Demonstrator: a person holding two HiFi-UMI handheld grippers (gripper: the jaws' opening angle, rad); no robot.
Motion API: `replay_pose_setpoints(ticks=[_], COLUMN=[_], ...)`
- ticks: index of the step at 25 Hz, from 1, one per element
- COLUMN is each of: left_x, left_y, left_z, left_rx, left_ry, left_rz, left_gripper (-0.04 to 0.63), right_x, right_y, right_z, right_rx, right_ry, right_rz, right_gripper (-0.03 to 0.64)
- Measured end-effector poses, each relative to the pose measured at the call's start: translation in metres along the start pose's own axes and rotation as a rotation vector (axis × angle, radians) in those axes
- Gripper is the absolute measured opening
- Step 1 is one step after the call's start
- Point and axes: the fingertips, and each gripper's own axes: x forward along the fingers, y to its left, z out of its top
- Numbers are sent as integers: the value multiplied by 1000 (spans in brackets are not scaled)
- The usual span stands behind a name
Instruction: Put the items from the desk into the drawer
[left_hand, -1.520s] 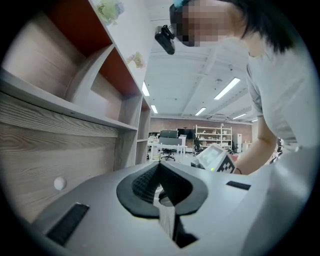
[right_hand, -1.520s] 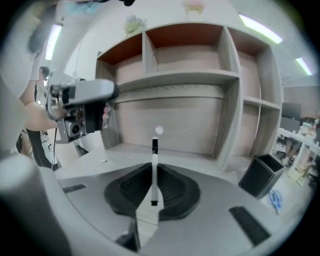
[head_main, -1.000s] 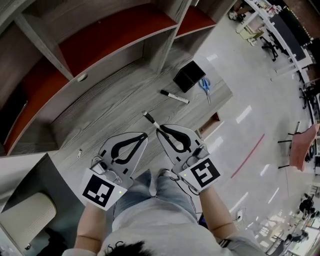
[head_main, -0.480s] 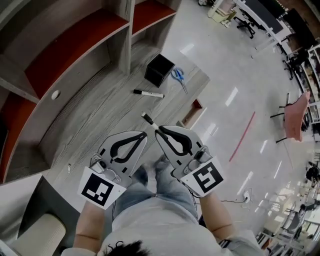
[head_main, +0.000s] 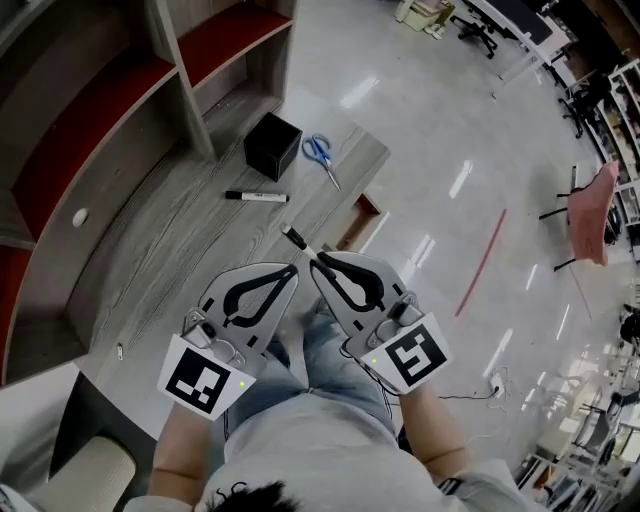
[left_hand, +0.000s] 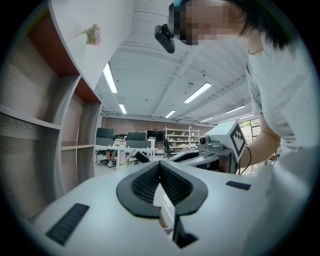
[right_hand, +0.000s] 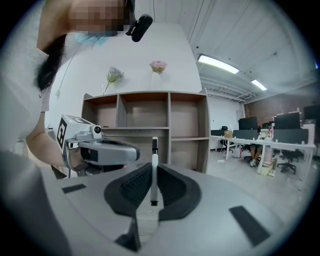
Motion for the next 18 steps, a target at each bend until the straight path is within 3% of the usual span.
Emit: replay_pose_setpoints(ticks=[9, 18], left_x=[78, 127], left_y=[-16, -25], left_z=[10, 3], left_rx=[-1, -40], left_ry=[0, -3], left_rz=[16, 125], left_gripper=[8, 9], right_x=[-32, -53], right_y=[-75, -136], right_z=[-18, -75], right_rx=[18, -13], right_ry=[10, 86], right_rz=[18, 92], right_gripper=[43, 43])
